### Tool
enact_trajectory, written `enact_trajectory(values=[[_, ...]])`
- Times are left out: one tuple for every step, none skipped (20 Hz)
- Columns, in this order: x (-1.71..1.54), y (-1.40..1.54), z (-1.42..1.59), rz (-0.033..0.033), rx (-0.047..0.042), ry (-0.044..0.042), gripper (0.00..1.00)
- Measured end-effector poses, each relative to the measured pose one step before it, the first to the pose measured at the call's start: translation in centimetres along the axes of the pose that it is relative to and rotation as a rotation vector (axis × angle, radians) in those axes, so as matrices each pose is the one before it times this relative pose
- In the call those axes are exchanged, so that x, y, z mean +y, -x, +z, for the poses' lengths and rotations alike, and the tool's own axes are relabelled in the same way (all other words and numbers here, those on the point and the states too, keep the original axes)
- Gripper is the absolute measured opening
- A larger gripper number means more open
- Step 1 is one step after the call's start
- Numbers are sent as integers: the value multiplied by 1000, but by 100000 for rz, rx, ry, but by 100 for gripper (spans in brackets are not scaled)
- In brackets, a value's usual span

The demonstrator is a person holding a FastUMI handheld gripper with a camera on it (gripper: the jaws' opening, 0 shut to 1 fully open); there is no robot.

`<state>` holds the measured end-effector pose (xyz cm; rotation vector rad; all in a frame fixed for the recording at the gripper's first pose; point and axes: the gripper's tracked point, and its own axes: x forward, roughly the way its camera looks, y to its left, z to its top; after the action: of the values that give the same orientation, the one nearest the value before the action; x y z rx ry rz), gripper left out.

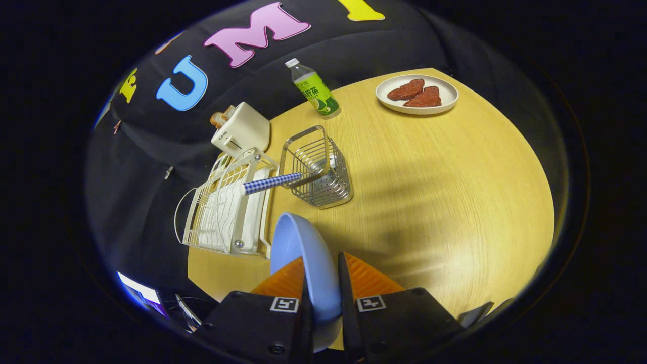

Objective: Take the plate from the dish rack, then take the spoon from the basket and place it into the plate.

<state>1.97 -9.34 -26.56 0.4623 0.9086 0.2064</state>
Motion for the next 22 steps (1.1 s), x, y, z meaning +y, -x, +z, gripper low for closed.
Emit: enact_trajectory(values=[[-286, -581, 257, 1124, -114, 573, 27], [-147, -545, 63, 1328, -154, -107, 28], [-156, -310, 58, 872, -197, 144, 28], [-117, -99, -97, 1010, 116, -3, 27], [-607, -645, 222, -740, -171, 1189, 29], [-219, 192, -115, 206, -14, 1367, 34], [-176, -129, -35, 336, 262, 1851, 36], [-625, 280, -52, -1574, -154, 4311, 36], [-29, -72, 55, 210, -1371, 4146, 36], [121, 795, 417, -120, -2781, 4892, 36], [455, 628, 672, 589, -4201, 5291, 40], [693, 766, 832, 1424, -4445, 5743, 60], [732, 524, 942, 1943, -4533, 6044, 80], [772, 538, 1234, 1095, -4248, 6527, 100], [377, 417, 1303, 614, -4722, 6788, 98], [718, 412, 1788, 978, -6009, 7392, 98], [523, 71, 1101, 1292, -3790, 4018, 98], [932, -110, 1157, 2168, -3712, 4284, 98], [620, -342, 806, 1524, -2533, 3794, 98], [460, -522, 407, 1244, -1002, 3326, 98], [240, -720, 2, 867, -16, 2774, 99], [205, -818, -43, 292, 344, 2047, 99]])
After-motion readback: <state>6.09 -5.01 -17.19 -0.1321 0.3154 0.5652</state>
